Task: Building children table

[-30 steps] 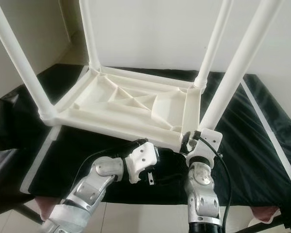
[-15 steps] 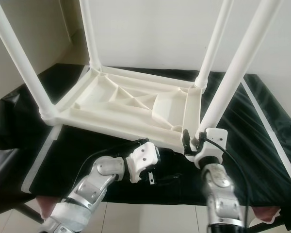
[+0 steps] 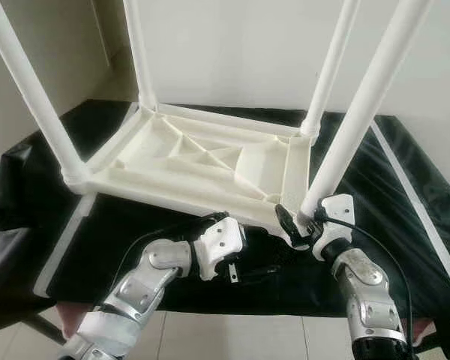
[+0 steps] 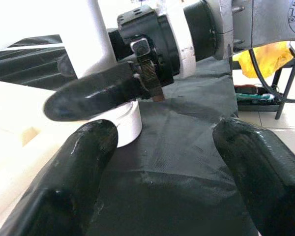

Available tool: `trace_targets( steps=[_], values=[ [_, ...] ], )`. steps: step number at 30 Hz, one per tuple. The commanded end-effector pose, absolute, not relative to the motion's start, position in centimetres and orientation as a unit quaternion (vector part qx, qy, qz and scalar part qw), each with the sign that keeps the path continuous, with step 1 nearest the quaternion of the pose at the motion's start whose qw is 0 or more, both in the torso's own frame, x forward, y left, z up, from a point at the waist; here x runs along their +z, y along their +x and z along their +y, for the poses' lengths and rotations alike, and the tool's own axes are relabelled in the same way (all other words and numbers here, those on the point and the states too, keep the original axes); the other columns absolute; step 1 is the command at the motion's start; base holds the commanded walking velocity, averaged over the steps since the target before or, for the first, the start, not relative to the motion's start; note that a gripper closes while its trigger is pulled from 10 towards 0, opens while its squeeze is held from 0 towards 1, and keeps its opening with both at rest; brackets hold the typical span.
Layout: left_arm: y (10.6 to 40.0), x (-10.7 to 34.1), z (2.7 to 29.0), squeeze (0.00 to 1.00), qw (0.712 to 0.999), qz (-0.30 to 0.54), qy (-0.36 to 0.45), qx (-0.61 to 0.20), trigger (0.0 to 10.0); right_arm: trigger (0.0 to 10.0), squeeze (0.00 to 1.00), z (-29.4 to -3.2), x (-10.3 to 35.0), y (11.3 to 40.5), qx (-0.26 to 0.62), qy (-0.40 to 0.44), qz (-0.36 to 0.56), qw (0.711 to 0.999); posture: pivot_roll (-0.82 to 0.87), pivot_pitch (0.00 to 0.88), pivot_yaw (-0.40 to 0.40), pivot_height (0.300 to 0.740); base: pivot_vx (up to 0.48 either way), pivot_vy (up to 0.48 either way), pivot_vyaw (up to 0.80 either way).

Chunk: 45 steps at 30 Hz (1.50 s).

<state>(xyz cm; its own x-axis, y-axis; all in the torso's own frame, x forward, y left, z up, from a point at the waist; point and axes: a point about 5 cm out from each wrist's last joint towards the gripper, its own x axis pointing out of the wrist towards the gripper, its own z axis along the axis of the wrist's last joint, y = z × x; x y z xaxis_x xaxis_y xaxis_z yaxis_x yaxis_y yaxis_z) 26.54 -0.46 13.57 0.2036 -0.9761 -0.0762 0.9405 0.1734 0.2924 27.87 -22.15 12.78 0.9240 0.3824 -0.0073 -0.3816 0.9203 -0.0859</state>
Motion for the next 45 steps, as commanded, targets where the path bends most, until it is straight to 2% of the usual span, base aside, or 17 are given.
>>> trace_targets(
  steps=[1,6,7,8,9,11,12,23,24,25,26,35,37,39,43,45],
  values=[
    [27.2,13.7,-0.3,0.00,0.792,-0.071,0.143,-0.589,10.0,10.0,0.00,-22.2,12.6,28.4,0.243,-0.060,0.004,0.968,-0.01,0.000,-0.028,0.740,0.000,0.000,0.00],
    [27.4,13.9,-0.2,0.00,0.794,-0.072,0.143,-0.587,10.0,10.0,0.00,-22.7,12.5,29.2,0.270,-0.088,0.018,0.959,-0.01,0.000,-0.025,0.740,0.000,0.000,0.00],
    [27.4,13.9,-0.2,0.00,0.793,-0.072,0.144,-0.587,10.0,8.5,0.00,-22.8,12.4,29.3,0.273,-0.092,0.019,0.958,-0.01,0.000,-0.025,0.740,0.000,0.000,0.00],
    [27.4,13.9,-0.3,0.00,0.793,-0.072,0.144,-0.587,10.0,8.5,0.00,-22.8,12.4,29.3,0.275,-0.095,0.018,0.957,-0.01,0.000,-0.025,0.740,0.000,0.000,0.00],
    [27.4,13.9,-0.3,0.00,0.793,-0.073,0.145,-0.587,10.0,5.7,0.00,-22.9,12.4,29.4,0.279,-0.096,0.018,0.955,-0.01,0.000,-0.025,0.740,0.000,0.000,0.00],
    [27.4,13.9,-0.3,0.00,0.793,-0.073,0.145,-0.587,10.0,5.7,0.00,-22.9,12.4,29.4,0.281,-0.096,0.018,0.955,-0.01,0.000,-0.025,0.740,0.000,0.000,0.00],
    [27.5,13.9,-0.3,0.00,0.793,-0.074,0.145,-0.588,10.0,0.0,0.00,-23.0,12.4,29.5,0.282,-0.097,0.019,0.954,-0.01,0.000,-0.028,0.740,0.000,0.000,0.00],
    [27.9,14.2,-0.3,0.00,0.802,-0.077,0.143,-0.576,10.0,0.0,0.00,-23.7,11.7,29.4,0.297,-0.089,0.036,0.950,0.00,0.000,-0.046,0.740,0.000,0.000,0.00],
    [28.0,14.3,-0.3,0.00,0.803,-0.077,0.140,-0.574,10.0,1.3,0.00,-23.7,11.8,29.3,0.292,-0.086,0.035,0.952,-0.01,0.000,-0.047,0.740,0.000,0.000,0.00],
    [28.0,14.3,-0.3,0.00,0.803,-0.077,0.140,-0.574,10.0,1.3,0.00,-23.7,11.8,29.3,0.292,-0.086,0.035,0.952,-0.01,0.000,-0.047,0.740,0.000,0.000,0.00],
    [28.0,14.3,-0.4,0.00,0.804,-0.078,0.139,-0.574,10.0,10.0,0.00,-23.8,11.9,29.3,0.288,-0.080,0.033,0.954,-0.01,0.000,-0.047,0.740,0.000,0.000,0.00],
    [28.0,14.5,-0.4,0.00,0.804,-0.078,0.134,-0.574,10.0,10.0,0.00,-22.7,12.1,28.7,0.244,-0.062,0.021,0.968,-0.03,0.000,-0.041,0.740,0.000,0.000,0.00],
    [27.8,14.1,-0.4,0.00,0.802,-0.074,0.136,-0.577,10.0,10.0,0.00,-21.9,11.5,28.5,0.183,-0.076,0.028,0.980,-0.03,0.000,-0.040,0.740,0.000,0.000,0.00],
    [27.8,14.1,-0.4,0.00,0.802,-0.074,0.136,-0.577,10.0,10.0,0.00,-21.7,11.5,28.5,0.172,-0.080,0.026,0.981,-0.03,0.000,-0.040,0.740,0.000,0.000,0.00],
    [27.8,14.0,-0.4,0.00,0.803,-0.070,0.131,-0.577,10.0,10.0,0.00,-21.1,11.4,28.3,0.123,-0.048,0.024,0.991,-0.04,0.000,-0.032,0.740,0.000,0.000,0.00],
    [27.6,13.9,-0.5,0.00,0.801,-0.069,0.130,-0.580,10.0,10.0,0.00,-20.9,11.2,28.0,0.069,-0.026,0.034,0.997,-0.04,0.000,-0.030,0.740,0.000,0.000,0.00]
  ],
)
